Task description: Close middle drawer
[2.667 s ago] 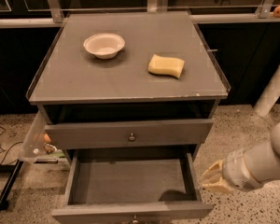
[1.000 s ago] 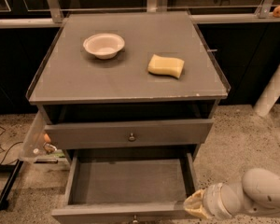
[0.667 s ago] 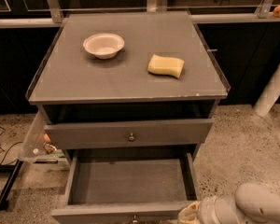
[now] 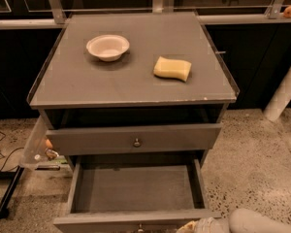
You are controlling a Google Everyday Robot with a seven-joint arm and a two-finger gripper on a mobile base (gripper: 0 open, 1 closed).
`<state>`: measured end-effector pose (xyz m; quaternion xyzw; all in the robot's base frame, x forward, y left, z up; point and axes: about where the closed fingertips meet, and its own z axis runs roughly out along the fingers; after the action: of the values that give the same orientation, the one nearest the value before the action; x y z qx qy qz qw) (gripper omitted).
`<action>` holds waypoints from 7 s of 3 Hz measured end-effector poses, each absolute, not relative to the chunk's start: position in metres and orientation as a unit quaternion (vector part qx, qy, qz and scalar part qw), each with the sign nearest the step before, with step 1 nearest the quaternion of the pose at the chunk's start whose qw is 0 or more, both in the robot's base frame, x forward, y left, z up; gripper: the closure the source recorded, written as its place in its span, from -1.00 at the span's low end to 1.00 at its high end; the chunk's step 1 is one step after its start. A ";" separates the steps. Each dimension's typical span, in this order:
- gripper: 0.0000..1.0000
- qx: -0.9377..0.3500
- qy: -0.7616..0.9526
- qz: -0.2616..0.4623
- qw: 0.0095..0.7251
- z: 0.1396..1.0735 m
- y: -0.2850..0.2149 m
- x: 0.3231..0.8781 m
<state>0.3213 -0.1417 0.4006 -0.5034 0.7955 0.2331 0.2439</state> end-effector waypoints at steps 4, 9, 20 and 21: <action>-0.79 -0.501 0.798 0.228 0.247 0.399 -0.143 0.324; 0.25 -0.528 0.777 0.151 0.308 0.448 -0.152 0.465; 0.42 -0.523 0.788 0.174 0.274 0.408 -0.158 0.480; -0.04 -0.523 0.788 0.174 0.274 0.408 -0.158 0.480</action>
Offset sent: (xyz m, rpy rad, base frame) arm 0.0031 -0.0012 -0.0013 -0.0043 -0.0082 -0.0102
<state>0.4797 -0.1585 0.4075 -0.5233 0.7879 0.1741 0.2740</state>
